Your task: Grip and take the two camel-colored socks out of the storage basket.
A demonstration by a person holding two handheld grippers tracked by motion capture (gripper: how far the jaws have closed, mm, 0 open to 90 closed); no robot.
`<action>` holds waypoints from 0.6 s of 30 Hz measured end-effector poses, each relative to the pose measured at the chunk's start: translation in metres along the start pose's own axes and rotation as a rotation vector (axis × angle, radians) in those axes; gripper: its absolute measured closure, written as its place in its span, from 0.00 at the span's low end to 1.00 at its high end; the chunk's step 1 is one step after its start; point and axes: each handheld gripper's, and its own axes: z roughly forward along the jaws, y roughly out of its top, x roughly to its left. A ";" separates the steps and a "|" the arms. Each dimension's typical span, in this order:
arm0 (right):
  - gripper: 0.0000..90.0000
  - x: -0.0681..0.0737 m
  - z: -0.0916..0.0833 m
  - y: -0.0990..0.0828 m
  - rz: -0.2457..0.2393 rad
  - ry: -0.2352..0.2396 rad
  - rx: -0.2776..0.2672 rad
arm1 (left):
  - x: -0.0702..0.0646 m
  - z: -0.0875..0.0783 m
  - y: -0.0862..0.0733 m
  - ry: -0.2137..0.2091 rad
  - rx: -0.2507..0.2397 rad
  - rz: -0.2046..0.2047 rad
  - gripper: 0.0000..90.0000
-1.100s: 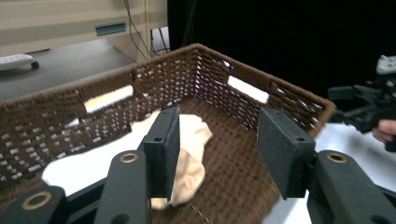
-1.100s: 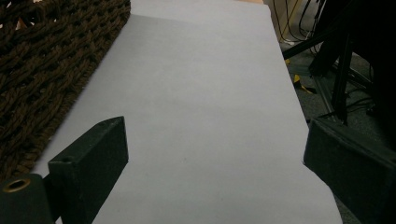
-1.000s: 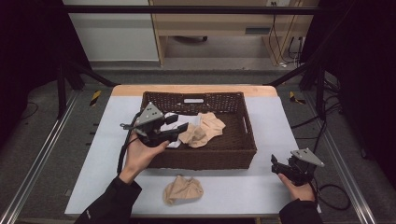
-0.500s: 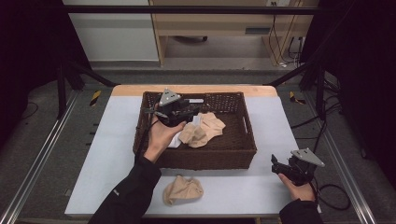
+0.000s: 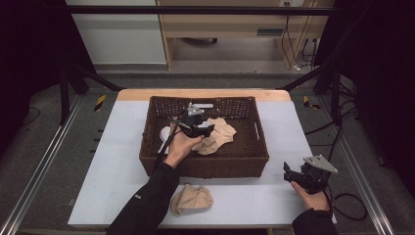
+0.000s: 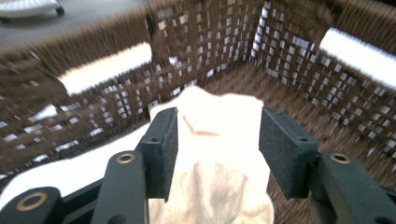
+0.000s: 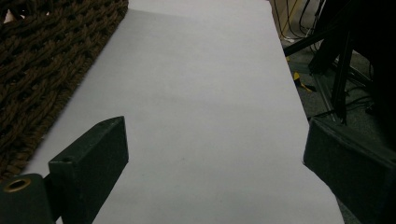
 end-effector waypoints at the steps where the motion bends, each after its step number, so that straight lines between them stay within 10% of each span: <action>1: 0.08 0.000 0.000 0.000 -0.002 0.000 0.001 | 0.000 0.002 -0.002 0.002 0.014 0.007 0.51; 18: 0.08 0.002 -0.001 -0.001 -0.001 0.004 0.002 | 0.004 0.016 -0.017 0.046 0.180 0.039 0.58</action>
